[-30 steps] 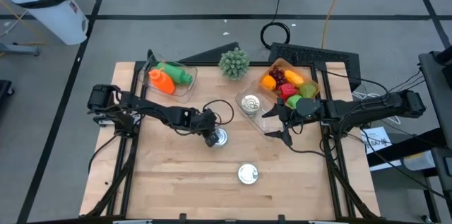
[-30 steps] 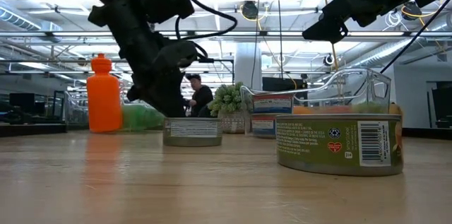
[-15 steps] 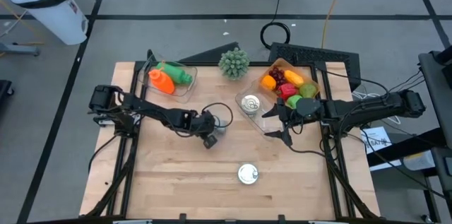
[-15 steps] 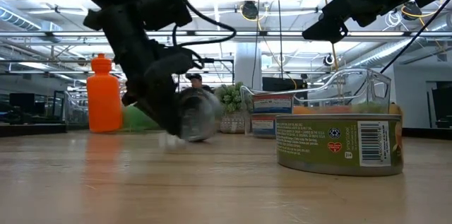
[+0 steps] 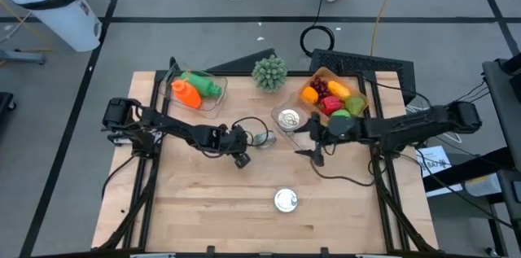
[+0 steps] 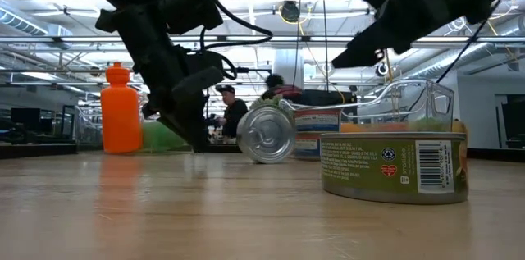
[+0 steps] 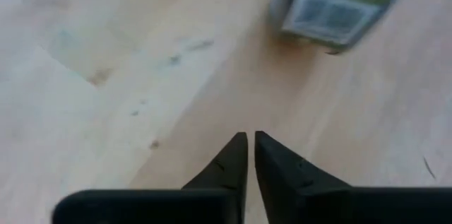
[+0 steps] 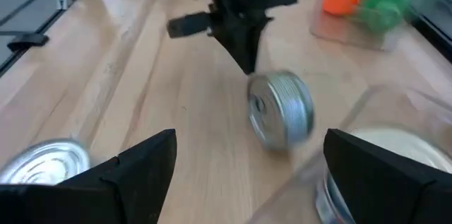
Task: Pick & Place Food Item
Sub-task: Put the left green tuna can into the right transparent bin
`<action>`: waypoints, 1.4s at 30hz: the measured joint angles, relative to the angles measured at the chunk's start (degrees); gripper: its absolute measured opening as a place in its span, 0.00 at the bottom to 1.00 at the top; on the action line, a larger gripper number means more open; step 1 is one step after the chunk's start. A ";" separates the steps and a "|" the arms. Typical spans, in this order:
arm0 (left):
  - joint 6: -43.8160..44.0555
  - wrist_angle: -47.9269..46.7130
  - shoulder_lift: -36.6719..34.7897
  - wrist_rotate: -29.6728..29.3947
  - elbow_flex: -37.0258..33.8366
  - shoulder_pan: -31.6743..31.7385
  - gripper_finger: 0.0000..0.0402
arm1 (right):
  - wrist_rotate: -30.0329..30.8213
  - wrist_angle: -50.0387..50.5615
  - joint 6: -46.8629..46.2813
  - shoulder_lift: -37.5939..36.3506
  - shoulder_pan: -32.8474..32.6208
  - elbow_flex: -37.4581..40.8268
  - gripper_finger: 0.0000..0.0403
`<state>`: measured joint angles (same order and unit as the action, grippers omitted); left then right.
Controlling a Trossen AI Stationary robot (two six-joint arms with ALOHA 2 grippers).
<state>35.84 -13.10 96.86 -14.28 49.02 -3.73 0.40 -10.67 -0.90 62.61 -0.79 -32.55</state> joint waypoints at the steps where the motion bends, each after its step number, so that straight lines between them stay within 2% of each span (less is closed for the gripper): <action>1: 1.31 0.01 0.00 -1.35 0.01 0.00 0.11 | -0.69 -1.86 1.14 2.05 0.49 -0.32 0.84; 5: 5.67 -0.09 -0.04 -4.26 0.04 0.53 0.20 | -2.26 -3.28 6.87 9.51 2.88 -4.97 0.84; 8: 6.75 -0.12 -0.05 -4.33 0.04 0.84 0.28 | -4.38 1.97 12.24 14.13 5.47 -11.44 0.84; 14: 6.46 -0.12 -0.07 -4.31 0.04 0.87 0.43 | -12.34 12.18 18.38 25.00 9.38 -23.17 0.84; 19: 6.33 -0.03 -0.07 -4.31 0.04 0.87 0.50 | -12.46 13.62 20.66 33.16 10.72 -27.20 0.84; 25: 6.33 1.84 -0.07 -4.31 0.06 0.87 0.54 | -11.41 13.01 21.27 37.28 11.71 -29.23 0.82; 31: 2.78 7.47 -0.11 -4.26 0.06 0.87 0.54 | -10.93 14.03 22.03 37.77 11.76 -29.23 0.69; 38: -2.34 15.20 -0.11 -3.89 0.09 0.87 0.53 | -7.12 15.34 22.81 37.77 10.84 -29.23 0.38; 42: -2.56 18.37 -0.16 -3.75 0.13 0.87 0.53 | -6.42 15.01 22.64 37.72 10.60 -29.21 0.35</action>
<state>33.28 5.28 96.70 -18.04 49.15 -2.85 -6.02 4.34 21.74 100.33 9.81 -61.76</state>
